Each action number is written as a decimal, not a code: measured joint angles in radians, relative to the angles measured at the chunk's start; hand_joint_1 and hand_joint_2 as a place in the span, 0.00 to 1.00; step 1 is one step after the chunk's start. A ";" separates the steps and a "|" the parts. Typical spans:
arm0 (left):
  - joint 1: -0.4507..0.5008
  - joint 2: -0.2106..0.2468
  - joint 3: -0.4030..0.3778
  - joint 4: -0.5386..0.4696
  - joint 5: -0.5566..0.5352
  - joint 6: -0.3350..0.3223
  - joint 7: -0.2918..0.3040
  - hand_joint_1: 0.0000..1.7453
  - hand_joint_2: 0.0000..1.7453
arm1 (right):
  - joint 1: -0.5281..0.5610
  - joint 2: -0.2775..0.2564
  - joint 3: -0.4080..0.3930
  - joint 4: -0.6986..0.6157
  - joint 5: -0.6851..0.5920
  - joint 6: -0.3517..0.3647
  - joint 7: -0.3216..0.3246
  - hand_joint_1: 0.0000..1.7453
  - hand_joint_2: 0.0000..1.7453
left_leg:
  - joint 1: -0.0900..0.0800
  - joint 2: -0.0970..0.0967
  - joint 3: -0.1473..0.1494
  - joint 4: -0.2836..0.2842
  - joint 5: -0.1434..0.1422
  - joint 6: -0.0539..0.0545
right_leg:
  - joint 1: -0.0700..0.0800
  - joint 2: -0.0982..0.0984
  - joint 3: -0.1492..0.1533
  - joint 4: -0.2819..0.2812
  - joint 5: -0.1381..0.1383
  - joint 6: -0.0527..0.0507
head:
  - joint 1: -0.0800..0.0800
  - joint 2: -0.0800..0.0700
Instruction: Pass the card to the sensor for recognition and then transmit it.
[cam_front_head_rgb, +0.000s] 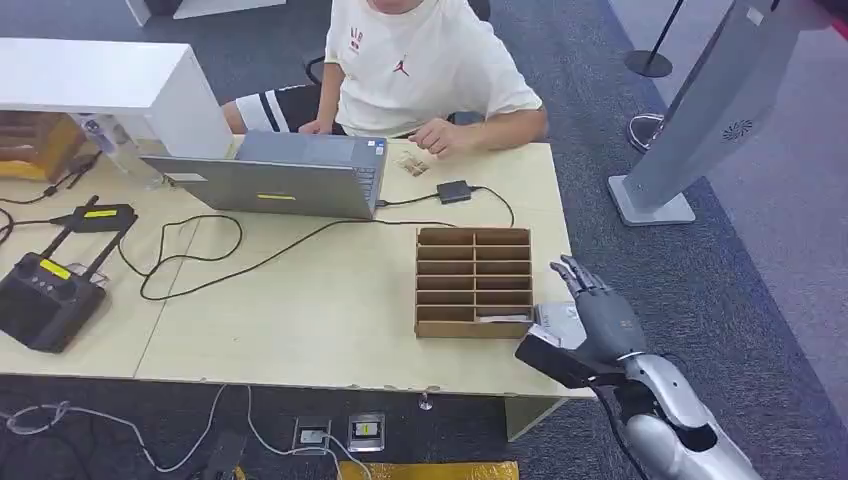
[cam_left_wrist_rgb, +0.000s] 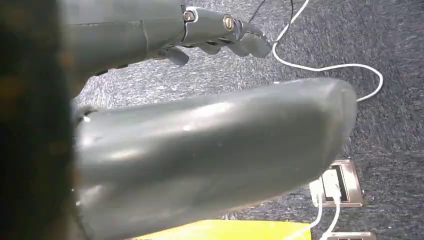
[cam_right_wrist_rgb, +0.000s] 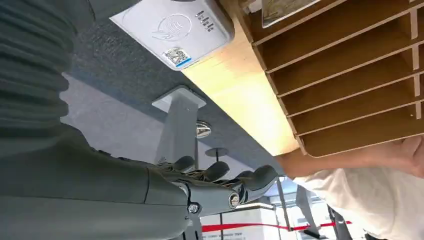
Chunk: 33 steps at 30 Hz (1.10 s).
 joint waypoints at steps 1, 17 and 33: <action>0.000 0.000 0.000 0.000 -0.001 0.000 0.000 0.00 0.00 | -0.001 0.002 0.000 0.003 -0.003 0.000 -0.008 0.00 1.00 | 0.000 0.000 0.000 0.000 0.000 0.000 | 0.000 0.000 0.000 0.000 0.000 0.000 | 0.000 0.000; -0.007 0.000 0.000 0.000 -0.011 -0.003 0.000 0.00 0.00 | -0.026 0.047 0.030 0.066 -0.050 -0.003 -0.089 0.00 1.00 | 0.000 0.000 0.000 0.000 0.000 0.000 | 0.000 0.000 0.000 0.000 0.000 0.000 | 0.000 0.000; -0.021 0.006 0.000 0.000 -0.037 -0.023 0.000 0.00 0.00 | -0.057 0.094 0.045 0.118 -0.059 -0.002 -0.113 0.00 1.00 | 0.000 0.000 0.000 0.000 0.000 0.000 | 0.000 0.000 0.000 0.000 0.000 0.000 | 0.000 0.000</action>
